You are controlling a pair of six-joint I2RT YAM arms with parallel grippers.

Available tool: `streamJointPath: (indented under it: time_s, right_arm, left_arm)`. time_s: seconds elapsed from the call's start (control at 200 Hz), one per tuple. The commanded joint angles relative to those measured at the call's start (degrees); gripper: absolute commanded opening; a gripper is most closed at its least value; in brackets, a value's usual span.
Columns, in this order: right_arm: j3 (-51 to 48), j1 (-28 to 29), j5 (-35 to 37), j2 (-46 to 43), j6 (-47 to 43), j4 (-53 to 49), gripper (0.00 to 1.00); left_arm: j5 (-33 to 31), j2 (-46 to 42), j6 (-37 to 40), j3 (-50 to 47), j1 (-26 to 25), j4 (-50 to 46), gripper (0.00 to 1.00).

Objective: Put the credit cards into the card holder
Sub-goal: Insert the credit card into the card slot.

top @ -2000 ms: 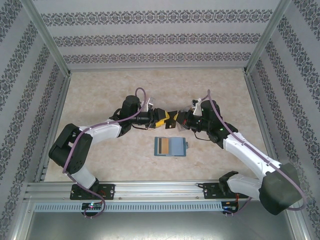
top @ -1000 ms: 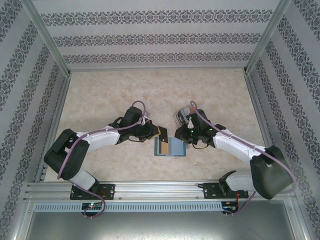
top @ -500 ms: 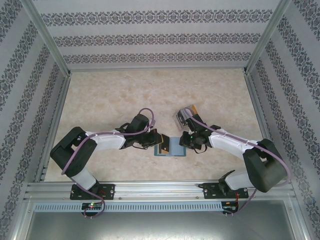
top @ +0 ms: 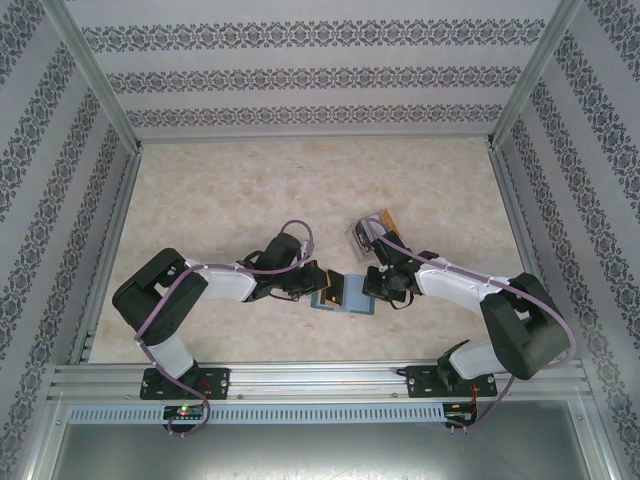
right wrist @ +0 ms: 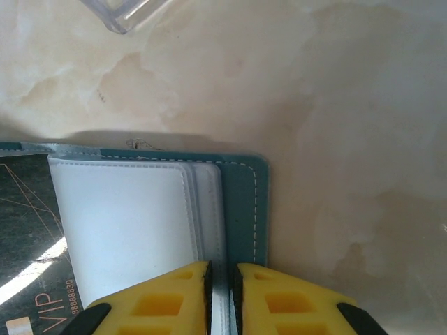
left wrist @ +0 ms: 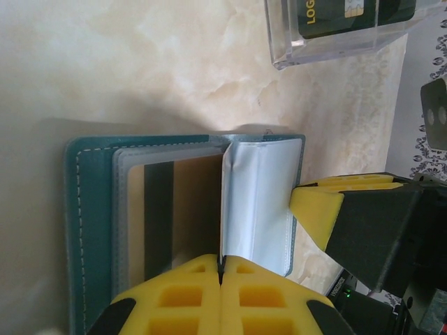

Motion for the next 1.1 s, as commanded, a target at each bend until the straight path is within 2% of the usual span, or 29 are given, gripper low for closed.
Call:
streamJointPath:
  time_s: [0.0,0.095,0.23,0.38,0.58,0.854,1.094]
  right_arm:
    - [-1.4,0.6,3.3,3.5,-0.3,-0.8,0.17]
    - [-1.4,0.7,3.5,3.8,-0.3,-1.1,0.17]
    - [-1.7,0.7,3.9,3.5,-0.2,-1.1,0.17]
    - [-1.6,0.7,4.0,3.7,-0.3,-1.1,0.17]
    - [-1.6,0.7,4.1,4.6,0.1,-0.7,0.17]
    - [-1.2,0.7,4.5,5.2,0.2,-0.7,0.16]
    - [-1.0,0.7,4.5,5.2,0.1,-0.7,0.16]
  left_arm:
    - [0.4,1.7,-0.8,-1.7,-1.7,5.0,0.0]
    - [0.0,0.0,-2.4,-4.5,-1.7,9.8,0.0]
    - [-1.5,-1.8,-2.8,-5.6,-1.7,10.5,0.0]
    - [-0.4,0.2,-3.6,-5.1,-1.7,12.2,0.0]
    - [-0.2,1.6,-7.9,-7.0,-1.7,20.7,0.0]
    - [-2.8,-4.5,-4.7,-6.2,-1.7,11.5,0.0]
    - [-2.5,-3.1,-3.7,-4.9,-1.8,9.0,0.0]
